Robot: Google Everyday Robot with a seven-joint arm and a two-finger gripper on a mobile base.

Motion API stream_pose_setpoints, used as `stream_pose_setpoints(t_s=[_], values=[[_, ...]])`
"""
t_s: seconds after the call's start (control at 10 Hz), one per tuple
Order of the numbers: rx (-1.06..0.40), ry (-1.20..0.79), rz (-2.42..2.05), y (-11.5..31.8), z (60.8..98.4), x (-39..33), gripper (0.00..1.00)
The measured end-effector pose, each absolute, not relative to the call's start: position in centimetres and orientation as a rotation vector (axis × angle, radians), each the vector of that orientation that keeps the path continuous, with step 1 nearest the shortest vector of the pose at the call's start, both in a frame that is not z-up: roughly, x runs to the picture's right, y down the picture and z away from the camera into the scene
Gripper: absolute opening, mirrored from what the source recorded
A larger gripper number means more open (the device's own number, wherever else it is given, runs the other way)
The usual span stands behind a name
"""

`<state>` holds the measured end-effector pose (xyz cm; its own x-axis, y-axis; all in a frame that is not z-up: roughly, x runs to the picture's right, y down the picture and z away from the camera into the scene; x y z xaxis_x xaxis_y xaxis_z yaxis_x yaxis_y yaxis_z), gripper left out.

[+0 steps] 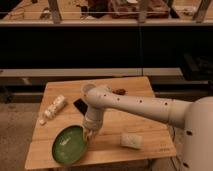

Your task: Drag the ceramic bowl in a circle

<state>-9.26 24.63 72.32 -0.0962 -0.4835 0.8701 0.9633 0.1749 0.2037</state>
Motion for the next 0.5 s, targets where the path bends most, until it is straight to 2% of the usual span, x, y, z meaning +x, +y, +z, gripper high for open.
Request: stream_pose_setpoints(t_s=[0.5], values=[[-0.66,-1.121,-1.515,26.8,71.9,-14.1,0.0]])
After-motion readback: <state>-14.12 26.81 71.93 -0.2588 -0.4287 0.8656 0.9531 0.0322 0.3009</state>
